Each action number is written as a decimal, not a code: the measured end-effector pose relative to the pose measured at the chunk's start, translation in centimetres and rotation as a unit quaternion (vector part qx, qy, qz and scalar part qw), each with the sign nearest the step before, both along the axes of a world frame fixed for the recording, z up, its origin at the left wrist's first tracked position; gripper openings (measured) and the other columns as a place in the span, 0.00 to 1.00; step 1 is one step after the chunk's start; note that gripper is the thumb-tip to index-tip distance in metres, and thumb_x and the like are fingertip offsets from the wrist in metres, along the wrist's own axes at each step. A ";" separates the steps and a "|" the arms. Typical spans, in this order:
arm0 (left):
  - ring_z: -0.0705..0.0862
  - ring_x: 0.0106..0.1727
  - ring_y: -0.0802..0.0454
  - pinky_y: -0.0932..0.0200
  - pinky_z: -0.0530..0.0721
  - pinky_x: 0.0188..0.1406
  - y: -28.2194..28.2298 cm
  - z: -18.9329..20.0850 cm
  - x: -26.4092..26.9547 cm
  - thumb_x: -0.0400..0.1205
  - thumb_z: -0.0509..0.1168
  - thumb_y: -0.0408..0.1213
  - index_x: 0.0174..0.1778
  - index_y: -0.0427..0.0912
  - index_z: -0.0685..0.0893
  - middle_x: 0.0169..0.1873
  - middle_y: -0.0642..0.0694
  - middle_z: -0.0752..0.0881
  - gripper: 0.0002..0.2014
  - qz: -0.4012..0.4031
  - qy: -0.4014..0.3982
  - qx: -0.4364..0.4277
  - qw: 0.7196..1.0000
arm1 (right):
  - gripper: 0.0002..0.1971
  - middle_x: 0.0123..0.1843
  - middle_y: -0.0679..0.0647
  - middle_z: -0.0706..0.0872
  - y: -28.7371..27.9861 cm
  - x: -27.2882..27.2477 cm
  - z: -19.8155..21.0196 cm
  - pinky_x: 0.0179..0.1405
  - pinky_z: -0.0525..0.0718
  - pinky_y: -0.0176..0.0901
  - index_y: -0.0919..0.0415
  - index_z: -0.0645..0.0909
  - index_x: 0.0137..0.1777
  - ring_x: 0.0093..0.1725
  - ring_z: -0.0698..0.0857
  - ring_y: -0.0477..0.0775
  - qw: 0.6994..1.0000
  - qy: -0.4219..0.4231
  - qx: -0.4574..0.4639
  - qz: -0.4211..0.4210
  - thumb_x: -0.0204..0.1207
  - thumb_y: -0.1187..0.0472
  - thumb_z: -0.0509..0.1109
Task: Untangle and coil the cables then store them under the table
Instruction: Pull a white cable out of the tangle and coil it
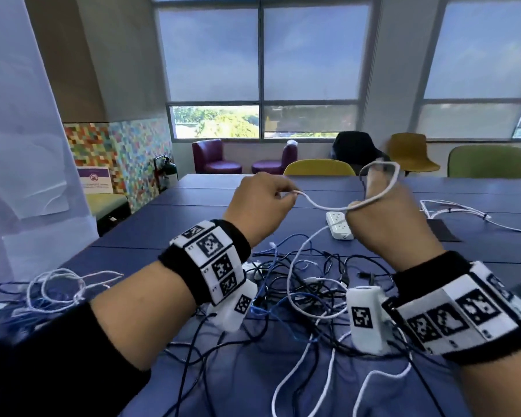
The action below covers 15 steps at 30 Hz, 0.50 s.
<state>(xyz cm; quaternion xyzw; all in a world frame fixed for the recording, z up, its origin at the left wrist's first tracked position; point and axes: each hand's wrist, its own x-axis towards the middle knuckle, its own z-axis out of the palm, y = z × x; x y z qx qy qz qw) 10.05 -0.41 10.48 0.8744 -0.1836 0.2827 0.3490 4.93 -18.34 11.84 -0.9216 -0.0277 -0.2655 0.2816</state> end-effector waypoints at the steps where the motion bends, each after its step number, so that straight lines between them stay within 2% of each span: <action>1: 0.76 0.27 0.65 0.69 0.69 0.30 0.2 0.0 -0.1 0.81 0.67 0.40 0.48 0.50 0.92 0.22 0.62 0.79 0.08 0.020 -0.003 0.002 1.000 | 0.14 0.39 0.60 0.77 -0.1 0.2 0.1 0.35 0.70 0.44 0.68 0.75 0.62 0.37 0.74 0.59 0.998 0.065 -0.025 0.002 0.76 0.69 0.61; 2: 0.78 0.30 0.61 0.63 0.71 0.32 0.5 0.0 -0.2 0.81 0.66 0.42 0.49 0.51 0.92 0.25 0.59 0.82 0.08 0.043 -0.008 0.002 0.999 | 0.08 0.34 0.57 0.76 -0.2 0.2 0.0 0.36 0.71 0.43 0.67 0.79 0.52 0.36 0.75 0.58 0.991 0.128 -0.047 0.011 0.78 0.66 0.61; 3: 0.81 0.34 0.56 0.61 0.73 0.35 0.8 0.2 -0.1 0.82 0.66 0.43 0.49 0.51 0.92 0.30 0.56 0.85 0.09 0.065 -0.010 -0.004 0.998 | 0.08 0.30 0.56 0.75 -0.4 0.1 -0.3 0.35 0.72 0.41 0.64 0.79 0.41 0.34 0.74 0.55 0.983 0.171 -0.060 0.031 0.79 0.64 0.61; 4: 0.83 0.40 0.51 0.59 0.77 0.39 1.3 0.3 0.0 0.82 0.66 0.44 0.50 0.51 0.92 0.36 0.53 0.88 0.09 0.083 -0.011 -0.012 0.996 | 0.13 0.27 0.55 0.76 -0.6 0.1 -0.8 0.32 0.72 0.41 0.64 0.77 0.33 0.29 0.73 0.53 0.976 0.196 -0.073 0.059 0.79 0.62 0.61; 5: 0.85 0.45 0.49 0.56 0.81 0.44 1.8 0.4 0.2 0.82 0.66 0.45 0.50 0.51 0.92 0.42 0.51 0.90 0.09 0.097 -0.008 -0.021 0.995 | 0.15 0.26 0.56 0.78 -0.7 0.1 -1.4 0.30 0.72 0.40 0.65 0.79 0.31 0.26 0.72 0.52 0.968 0.216 -0.086 0.090 0.79 0.60 0.62; 6: 0.85 0.49 0.47 0.53 0.82 0.49 2.2 0.4 0.4 0.82 0.66 0.45 0.50 0.51 0.92 0.46 0.49 0.91 0.10 0.107 -0.005 -0.026 0.994 | 0.15 0.29 0.57 0.84 -0.7 -0.1 -2.0 0.29 0.74 0.39 0.69 0.83 0.37 0.25 0.73 0.51 0.960 0.233 -0.099 0.120 0.78 0.58 0.64; 7: 0.86 0.51 0.46 0.52 0.83 0.50 2.6 0.4 0.5 0.81 0.66 0.45 0.50 0.51 0.92 0.47 0.48 0.91 0.09 0.115 -0.003 -0.027 0.993 | 0.13 0.35 0.58 0.89 -0.6 -0.4 -2.4 0.31 0.76 0.40 0.68 0.86 0.45 0.27 0.77 0.51 0.951 0.245 -0.104 0.154 0.78 0.58 0.65; 9: 0.85 0.49 0.46 0.53 0.82 0.49 3.0 0.1 0.6 0.81 0.67 0.44 0.50 0.50 0.92 0.45 0.48 0.90 0.09 0.119 0.004 -0.027 0.992 | 0.10 0.42 0.56 0.92 0.1 -1.1 -2.9 0.41 0.85 0.45 0.58 0.90 0.51 0.36 0.87 0.59 0.939 0.246 -0.043 0.237 0.79 0.60 0.67; 11: 0.82 0.41 0.48 0.57 0.77 0.40 3.0 -0.3 0.5 0.81 0.68 0.44 0.48 0.49 0.92 0.34 0.52 0.87 0.08 0.106 0.019 -0.041 0.993 | 0.09 0.39 0.55 0.93 1.3 -1.7 -2.8 0.46 0.90 0.56 0.53 0.90 0.52 0.41 0.91 0.61 0.937 0.162 0.083 0.297 0.79 0.64 0.69; 12: 0.79 0.35 0.50 0.59 0.73 0.36 2.9 -0.6 0.3 0.81 0.69 0.43 0.48 0.48 0.93 0.28 0.56 0.83 0.08 0.093 0.028 -0.055 0.994 | 0.09 0.39 0.56 0.92 1.8 -1.8 -2.9 0.46 0.90 0.58 0.54 0.90 0.51 0.39 0.90 0.60 0.945 0.063 0.123 0.295 0.78 0.66 0.70; 13: 0.75 0.30 0.53 0.60 0.70 0.33 2.7 -0.8 0.1 0.80 0.70 0.42 0.47 0.47 0.93 0.23 0.59 0.78 0.07 0.078 0.038 -0.074 0.993 | 0.09 0.41 0.55 0.91 2.2 -1.6 -2.8 0.45 0.89 0.57 0.55 0.90 0.51 0.39 0.89 0.58 0.954 -0.054 0.120 0.270 0.78 0.67 0.71; 15: 0.72 0.25 0.60 0.61 0.67 0.29 2.1 -1.2 -0.4 0.79 0.71 0.41 0.46 0.46 0.93 0.18 0.60 0.75 0.06 0.043 0.057 -0.110 0.991 | 0.12 0.51 0.55 0.86 2.5 -0.7 -2.7 0.52 0.85 0.46 0.57 0.87 0.59 0.49 0.85 0.53 0.953 -0.228 0.029 0.197 0.77 0.65 0.71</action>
